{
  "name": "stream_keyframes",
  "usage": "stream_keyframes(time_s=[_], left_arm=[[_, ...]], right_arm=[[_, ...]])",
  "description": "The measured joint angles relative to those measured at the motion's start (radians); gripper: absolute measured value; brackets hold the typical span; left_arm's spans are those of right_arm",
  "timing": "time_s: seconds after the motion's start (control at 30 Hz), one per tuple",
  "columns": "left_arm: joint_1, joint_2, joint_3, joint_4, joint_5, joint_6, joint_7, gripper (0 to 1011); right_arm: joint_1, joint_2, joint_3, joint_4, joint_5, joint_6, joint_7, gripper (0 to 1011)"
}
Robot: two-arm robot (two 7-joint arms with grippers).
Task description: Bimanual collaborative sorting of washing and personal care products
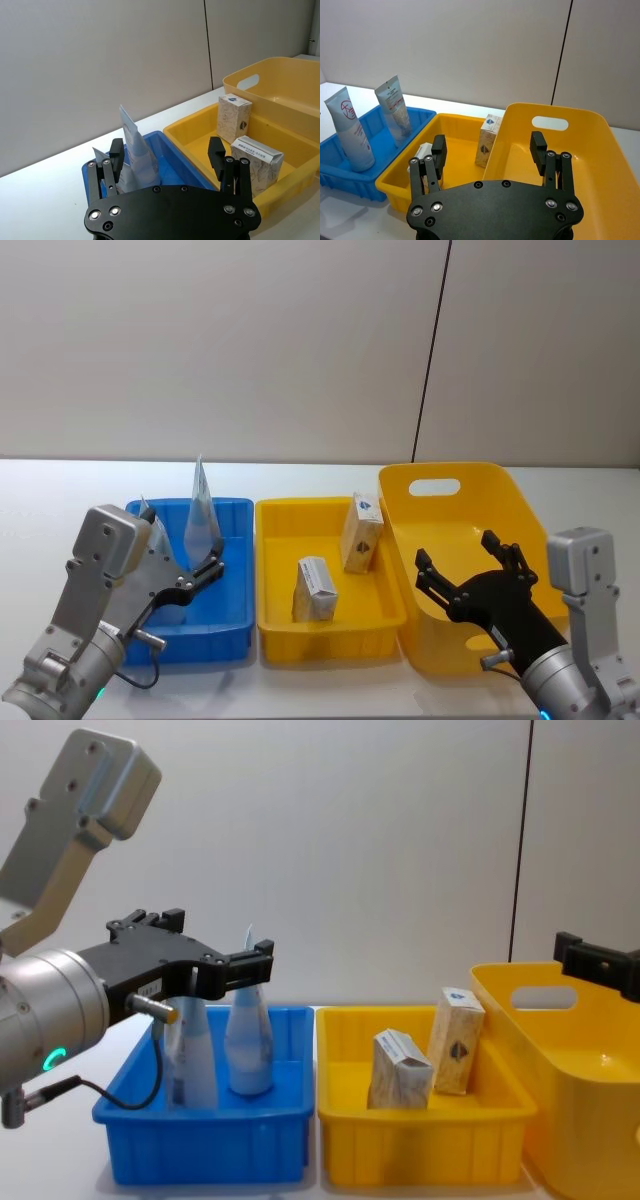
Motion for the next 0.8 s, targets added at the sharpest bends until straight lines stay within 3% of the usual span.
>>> stream_keyframes(time_s=[0.8], left_arm=[[0.000,0.000,0.000,0.000,0.000,0.000,0.000,1001]], right_arm=[[0.000,0.000,0.000,0.000,0.000,0.000,0.000,1000]])
